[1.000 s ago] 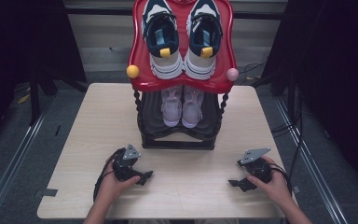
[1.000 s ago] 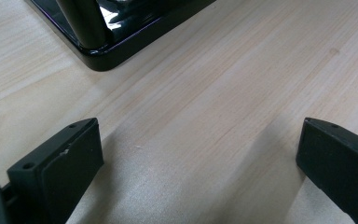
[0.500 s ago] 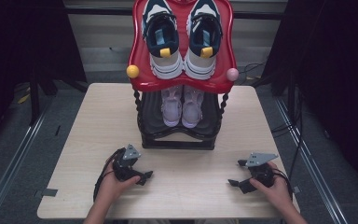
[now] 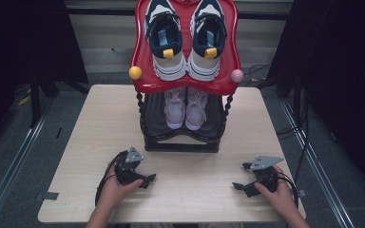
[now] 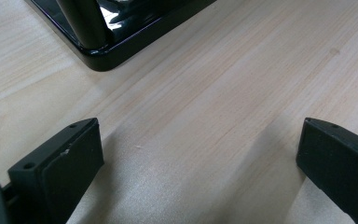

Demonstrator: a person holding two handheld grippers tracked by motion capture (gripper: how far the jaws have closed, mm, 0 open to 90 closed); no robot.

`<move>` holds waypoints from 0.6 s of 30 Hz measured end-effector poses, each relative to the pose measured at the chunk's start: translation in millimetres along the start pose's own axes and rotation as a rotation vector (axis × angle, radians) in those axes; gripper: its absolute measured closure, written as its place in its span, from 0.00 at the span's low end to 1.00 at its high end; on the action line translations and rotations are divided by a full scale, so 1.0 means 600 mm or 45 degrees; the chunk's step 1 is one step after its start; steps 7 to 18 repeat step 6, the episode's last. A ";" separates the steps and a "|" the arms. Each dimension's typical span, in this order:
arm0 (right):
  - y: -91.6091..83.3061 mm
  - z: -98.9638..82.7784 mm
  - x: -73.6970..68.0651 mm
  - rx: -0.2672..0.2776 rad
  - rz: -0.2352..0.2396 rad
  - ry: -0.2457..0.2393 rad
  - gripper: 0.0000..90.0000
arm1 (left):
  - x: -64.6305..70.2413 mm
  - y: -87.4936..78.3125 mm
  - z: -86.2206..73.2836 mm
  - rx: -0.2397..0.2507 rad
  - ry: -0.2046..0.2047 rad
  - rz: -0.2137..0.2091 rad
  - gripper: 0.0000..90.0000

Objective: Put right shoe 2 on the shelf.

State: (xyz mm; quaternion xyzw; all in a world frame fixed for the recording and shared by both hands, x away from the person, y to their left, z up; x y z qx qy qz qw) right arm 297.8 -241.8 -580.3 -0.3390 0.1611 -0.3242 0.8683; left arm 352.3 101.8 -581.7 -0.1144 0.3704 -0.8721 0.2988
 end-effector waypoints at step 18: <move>0.000 0.000 0.000 -0.001 0.000 0.002 0.12 | 0.001 0.000 0.000 0.002 0.000 0.002 0.00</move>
Point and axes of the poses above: each handheld gripper's, and its own axes: y roughly forward along the jaws, z roughly out of its top, x roughly to its right, the point moved 10 cm from there along y, roughly forward along the jaws, and after that the axes turned 3 degrees about y, right-handed, at the moved point
